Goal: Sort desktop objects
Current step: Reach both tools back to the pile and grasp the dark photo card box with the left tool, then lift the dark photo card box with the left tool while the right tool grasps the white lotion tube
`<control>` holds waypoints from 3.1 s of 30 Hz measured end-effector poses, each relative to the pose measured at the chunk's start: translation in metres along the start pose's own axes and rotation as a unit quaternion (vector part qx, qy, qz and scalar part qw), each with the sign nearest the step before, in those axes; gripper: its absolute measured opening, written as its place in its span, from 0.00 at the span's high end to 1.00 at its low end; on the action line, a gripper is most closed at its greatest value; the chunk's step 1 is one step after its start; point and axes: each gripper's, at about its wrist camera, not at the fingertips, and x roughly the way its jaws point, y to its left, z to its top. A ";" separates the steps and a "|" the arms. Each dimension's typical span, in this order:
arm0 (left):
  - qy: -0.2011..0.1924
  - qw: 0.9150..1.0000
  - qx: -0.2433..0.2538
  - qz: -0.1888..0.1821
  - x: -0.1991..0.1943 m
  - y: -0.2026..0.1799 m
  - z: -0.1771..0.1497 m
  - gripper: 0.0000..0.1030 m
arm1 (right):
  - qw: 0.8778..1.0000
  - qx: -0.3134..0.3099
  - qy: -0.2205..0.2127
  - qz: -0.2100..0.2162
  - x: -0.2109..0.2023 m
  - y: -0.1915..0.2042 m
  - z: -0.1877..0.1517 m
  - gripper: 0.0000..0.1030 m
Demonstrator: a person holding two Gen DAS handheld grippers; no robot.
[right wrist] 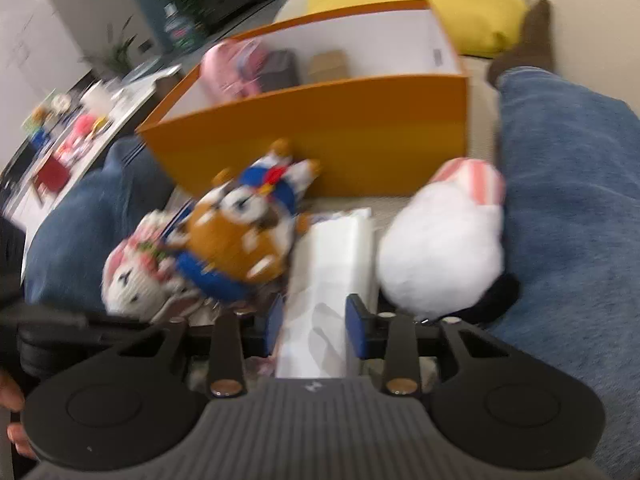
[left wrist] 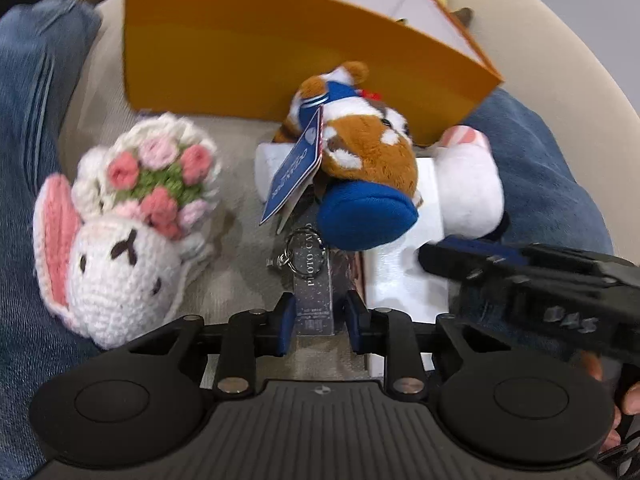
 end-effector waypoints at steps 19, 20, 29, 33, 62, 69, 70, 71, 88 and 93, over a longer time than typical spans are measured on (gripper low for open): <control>-0.055 0.994 0.076 0.056 -0.004 -0.028 0.001 0.75 | 1.000 0.010 -0.001 0.020 -0.005 0.002 0.006 0.76; -0.056 0.995 0.067 0.055 -0.011 -0.023 0.002 0.75 | 1.000 0.009 -0.004 0.019 -0.006 0.002 0.008 0.73; -0.128 0.990 0.019 0.053 -0.085 0.006 0.008 0.75 | 0.999 0.005 -0.028 0.017 -0.020 -0.002 0.028 0.61; -0.154 0.987 0.012 0.054 -0.102 0.011 0.022 0.75 | 0.999 0.028 -0.002 0.015 -0.003 -0.016 0.051 0.61; -0.122 0.991 0.020 0.054 -0.072 0.019 0.045 0.75 | 0.979 -0.018 0.201 -0.020 0.121 -0.013 0.120 0.34; -0.123 0.991 0.015 0.051 -0.073 0.019 0.045 0.75 | 0.973 -0.008 0.232 -0.008 0.133 -0.017 0.124 0.21; -0.123 0.991 0.014 0.050 -0.072 0.020 0.045 0.75 | 0.973 -0.010 0.229 -0.007 0.134 -0.016 0.124 0.19; -0.123 0.991 0.014 0.048 -0.072 0.020 0.045 0.75 | 0.974 -0.009 0.225 -0.002 0.134 -0.015 0.123 0.18; -0.133 0.989 0.009 0.060 -0.076 0.019 0.042 0.75 | 0.988 0.037 0.130 0.077 0.061 -0.009 0.115 0.85; -0.132 0.989 0.002 0.059 -0.076 0.021 0.040 0.75 | 0.989 0.027 0.103 0.101 0.047 0.011 0.110 0.83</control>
